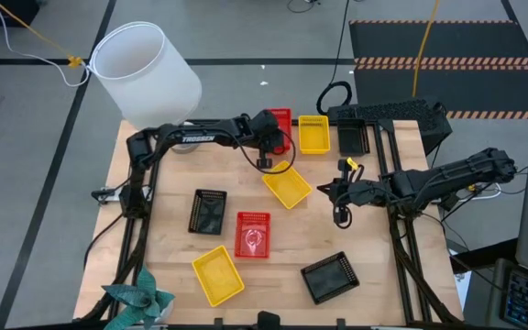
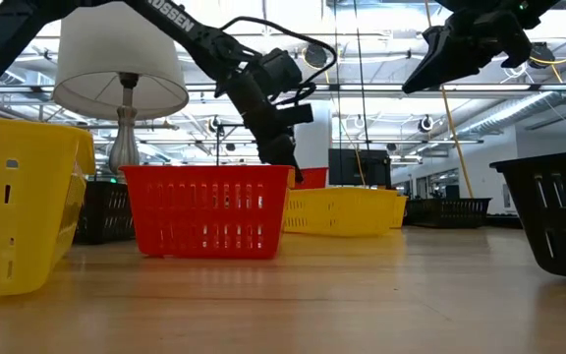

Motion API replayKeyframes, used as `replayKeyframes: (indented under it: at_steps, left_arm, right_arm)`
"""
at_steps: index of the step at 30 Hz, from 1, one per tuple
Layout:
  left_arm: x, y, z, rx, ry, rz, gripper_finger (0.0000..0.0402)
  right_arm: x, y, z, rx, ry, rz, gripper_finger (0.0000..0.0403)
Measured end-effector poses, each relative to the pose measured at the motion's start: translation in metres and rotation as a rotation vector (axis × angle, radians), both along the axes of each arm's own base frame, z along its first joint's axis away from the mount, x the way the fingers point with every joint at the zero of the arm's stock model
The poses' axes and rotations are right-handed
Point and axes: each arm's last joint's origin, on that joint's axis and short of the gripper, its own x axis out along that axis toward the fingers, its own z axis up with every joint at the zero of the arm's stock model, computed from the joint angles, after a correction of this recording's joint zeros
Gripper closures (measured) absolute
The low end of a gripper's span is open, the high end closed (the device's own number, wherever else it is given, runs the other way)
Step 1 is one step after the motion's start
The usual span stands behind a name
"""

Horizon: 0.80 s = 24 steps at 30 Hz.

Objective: Stack baskets by color
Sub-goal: Stack the bottom right red bin on top of the top red bin

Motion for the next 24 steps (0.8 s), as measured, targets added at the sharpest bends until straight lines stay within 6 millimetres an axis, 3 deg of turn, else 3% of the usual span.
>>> replayKeyframes:
  at_steps: [5,13,24]
  left_arm:
    - [-0.0003,0.0009,0.0002,0.001,-0.002,0.003,0.0394]
    - [-0.0003,0.0011,0.0003,0.004,-0.002,0.011,0.0349]
    - [-0.0004,0.0015,0.0005,-0.011,-0.011,0.037,0.0346]
  right_arm:
    - [0.0000,0.0000,-0.0001,0.000,0.001,0.000,0.0403]
    - [-0.0001,0.0000,-0.0001,-0.003,0.002,0.002,0.0403]
    - [-0.0001,0.0000,-0.0001,-0.003,0.002,0.002,0.0403]
